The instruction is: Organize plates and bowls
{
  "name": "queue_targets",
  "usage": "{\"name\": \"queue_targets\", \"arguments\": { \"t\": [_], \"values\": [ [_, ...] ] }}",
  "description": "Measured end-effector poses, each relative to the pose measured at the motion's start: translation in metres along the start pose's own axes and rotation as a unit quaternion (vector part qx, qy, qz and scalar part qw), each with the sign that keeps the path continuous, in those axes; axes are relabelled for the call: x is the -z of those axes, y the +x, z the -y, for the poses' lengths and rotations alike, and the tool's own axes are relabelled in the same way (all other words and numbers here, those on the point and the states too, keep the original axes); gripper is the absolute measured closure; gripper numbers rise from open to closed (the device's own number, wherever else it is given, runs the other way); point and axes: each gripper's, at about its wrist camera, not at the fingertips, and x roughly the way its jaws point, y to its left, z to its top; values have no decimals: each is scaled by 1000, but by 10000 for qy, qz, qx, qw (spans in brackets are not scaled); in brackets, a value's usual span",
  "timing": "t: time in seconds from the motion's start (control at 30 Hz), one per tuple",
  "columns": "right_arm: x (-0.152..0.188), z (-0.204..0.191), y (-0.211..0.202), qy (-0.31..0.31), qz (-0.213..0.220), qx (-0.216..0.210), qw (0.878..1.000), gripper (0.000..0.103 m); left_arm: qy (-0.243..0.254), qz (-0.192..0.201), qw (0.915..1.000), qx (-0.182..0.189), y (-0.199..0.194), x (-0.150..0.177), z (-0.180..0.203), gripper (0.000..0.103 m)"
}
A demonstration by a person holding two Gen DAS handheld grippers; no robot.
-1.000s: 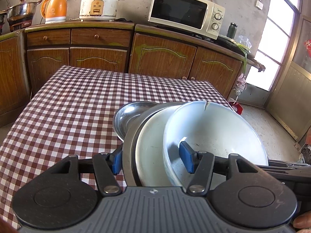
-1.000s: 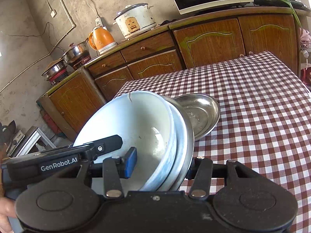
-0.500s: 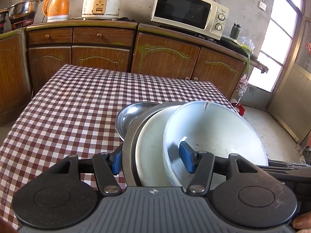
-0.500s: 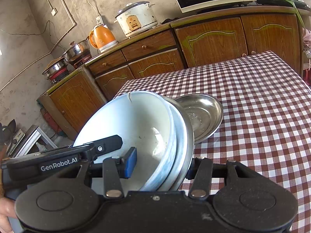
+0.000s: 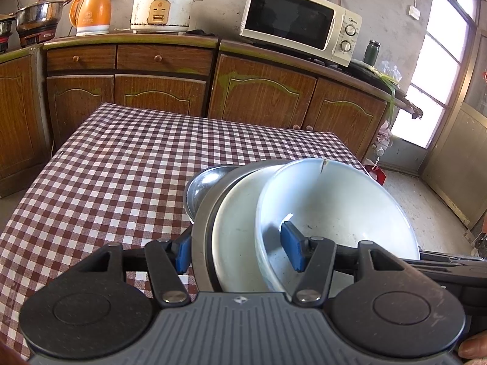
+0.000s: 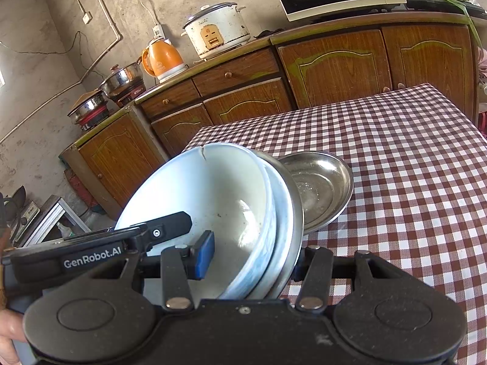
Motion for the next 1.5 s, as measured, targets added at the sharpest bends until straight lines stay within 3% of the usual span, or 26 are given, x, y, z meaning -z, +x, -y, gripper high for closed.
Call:
{"name": "queue_targets", "arguments": {
  "t": [1.5],
  "values": [
    [-4, -1, 6, -4, -14, -10, 10000, 45, -9, -6, 10000, -14, 9, -5, -8, 45]
  ]
}}
